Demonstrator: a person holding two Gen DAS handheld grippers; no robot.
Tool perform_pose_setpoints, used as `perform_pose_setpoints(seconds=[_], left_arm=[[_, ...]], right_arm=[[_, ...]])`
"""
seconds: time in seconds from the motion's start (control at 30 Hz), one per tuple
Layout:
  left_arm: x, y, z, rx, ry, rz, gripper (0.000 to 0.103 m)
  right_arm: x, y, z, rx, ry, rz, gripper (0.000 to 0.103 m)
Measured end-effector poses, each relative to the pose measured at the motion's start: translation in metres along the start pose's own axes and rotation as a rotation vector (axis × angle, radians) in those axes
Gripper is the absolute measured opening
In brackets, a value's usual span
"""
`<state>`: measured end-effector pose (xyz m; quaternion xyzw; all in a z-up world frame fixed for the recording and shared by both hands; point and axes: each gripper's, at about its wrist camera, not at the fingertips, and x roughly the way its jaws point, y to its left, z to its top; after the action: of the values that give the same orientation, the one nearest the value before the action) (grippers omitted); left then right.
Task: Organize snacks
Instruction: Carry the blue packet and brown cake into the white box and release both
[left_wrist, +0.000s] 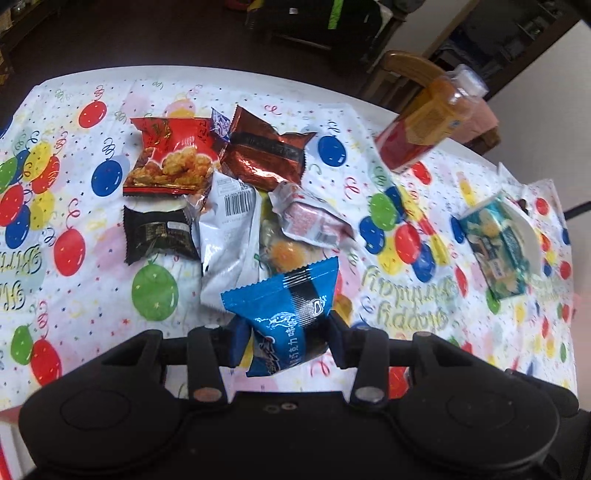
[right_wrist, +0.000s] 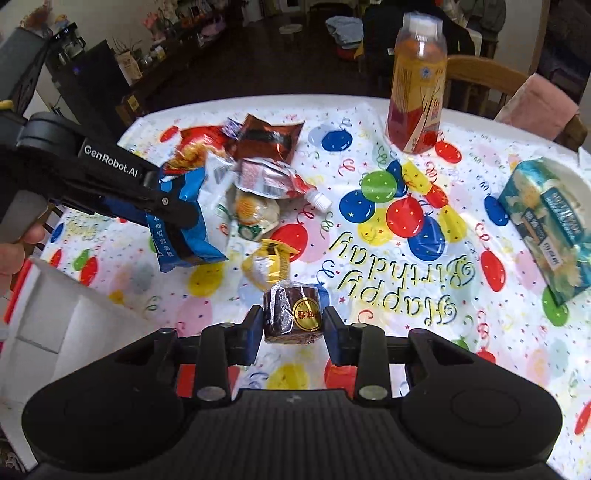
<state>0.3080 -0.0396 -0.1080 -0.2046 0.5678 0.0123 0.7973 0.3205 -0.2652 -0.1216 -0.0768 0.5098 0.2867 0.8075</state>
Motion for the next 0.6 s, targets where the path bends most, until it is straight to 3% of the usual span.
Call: perform_pose_setpoints(seconds=[0.6], left_arm=[[-0.108,0.02,-0.054,0.103,-0.061,-0.097,0.041]], right_arm=[[-0.102,0.072,-0.029,-0.03,-0.091,0.003,0.034]])
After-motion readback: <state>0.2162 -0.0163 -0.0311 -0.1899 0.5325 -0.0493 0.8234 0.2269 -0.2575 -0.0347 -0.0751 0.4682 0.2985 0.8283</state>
